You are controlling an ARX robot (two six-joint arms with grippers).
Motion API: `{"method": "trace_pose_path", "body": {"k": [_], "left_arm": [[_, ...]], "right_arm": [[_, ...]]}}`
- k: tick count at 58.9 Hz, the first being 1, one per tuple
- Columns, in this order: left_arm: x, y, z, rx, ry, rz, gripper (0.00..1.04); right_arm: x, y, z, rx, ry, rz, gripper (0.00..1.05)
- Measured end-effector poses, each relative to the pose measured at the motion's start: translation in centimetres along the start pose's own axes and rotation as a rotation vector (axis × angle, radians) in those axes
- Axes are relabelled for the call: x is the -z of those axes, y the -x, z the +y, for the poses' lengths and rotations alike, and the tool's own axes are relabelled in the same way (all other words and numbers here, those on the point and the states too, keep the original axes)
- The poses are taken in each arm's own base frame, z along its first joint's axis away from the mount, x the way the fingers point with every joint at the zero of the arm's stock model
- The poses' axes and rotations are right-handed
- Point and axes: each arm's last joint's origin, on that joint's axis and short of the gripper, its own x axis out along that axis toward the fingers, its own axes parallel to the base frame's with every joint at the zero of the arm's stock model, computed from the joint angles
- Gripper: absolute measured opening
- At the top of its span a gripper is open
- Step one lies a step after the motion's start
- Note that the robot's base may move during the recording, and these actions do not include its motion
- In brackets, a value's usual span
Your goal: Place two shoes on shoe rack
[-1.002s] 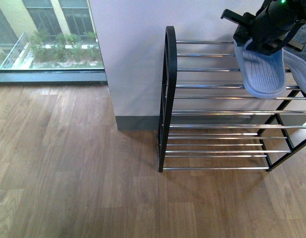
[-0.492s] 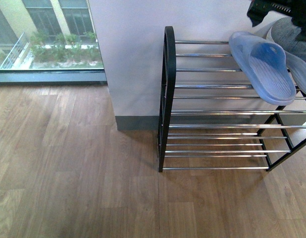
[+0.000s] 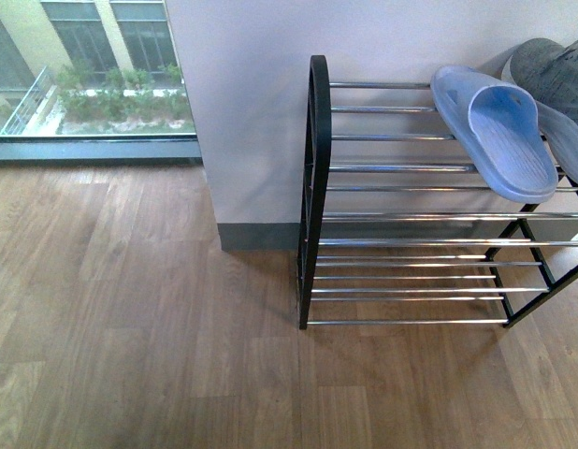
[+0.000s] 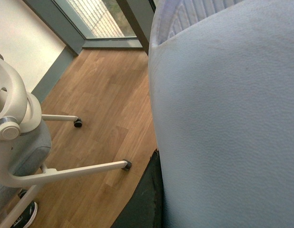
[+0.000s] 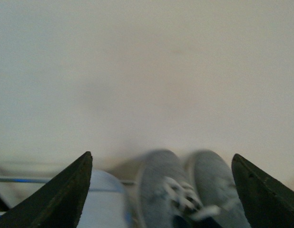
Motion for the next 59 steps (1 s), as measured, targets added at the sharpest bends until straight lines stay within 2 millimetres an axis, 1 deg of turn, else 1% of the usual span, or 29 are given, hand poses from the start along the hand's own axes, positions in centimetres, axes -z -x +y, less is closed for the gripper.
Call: {"method": "trace_pose_path", "body": {"k": [2,7,9,10,14,22,31,40,49,54,59], "left_arm": [[0.0,0.0,0.0,0.000,0.000,0.000,0.02],[0.0,0.0,0.0,0.000,0.000,0.000,0.02],[0.0,0.0,0.0,0.000,0.000,0.000,0.02],[0.0,0.0,0.0,-0.001,0.000,0.000,0.02],[0.0,0.0,0.0,0.000,0.000,0.000,0.02],[0.0,0.0,0.0,0.000,0.000,0.000,0.02],[0.0,0.0,0.0,0.000,0.000,0.000,0.02],[0.0,0.0,0.0,0.000,0.000,0.000,0.02],[0.0,0.0,0.0,0.000,0.000,0.000,0.02],[0.0,0.0,0.0,0.000,0.000,0.000,0.02],[0.0,0.0,0.0,0.000,0.000,0.000,0.02]], "right_arm": [[0.2,0.7,0.3,-0.030,-0.014,-0.012,0.67],[1.1,3.8,1.5,-0.066,-0.046,-0.027,0.49],[1.3,4.9,1.7,-0.068,-0.053,-0.027,0.42],[1.5,5.7,1.8,-0.068,-0.060,-0.028,0.37],[2.0,7.7,2.1,-0.065,-0.066,-0.023,0.23],[2.7,10.2,2.4,-0.057,-0.068,-0.011,0.02],[3.2,12.5,2.8,-0.066,-0.071,-0.009,0.02],[3.6,14.8,3.7,-0.061,-0.071,-0.013,0.02],[3.9,16.4,3.8,-0.065,-0.071,-0.011,0.02],[4.4,17.2,3.8,-0.064,-0.071,-0.026,0.02],[5.2,18.3,3.8,-0.064,-0.071,0.000,0.02]]}}
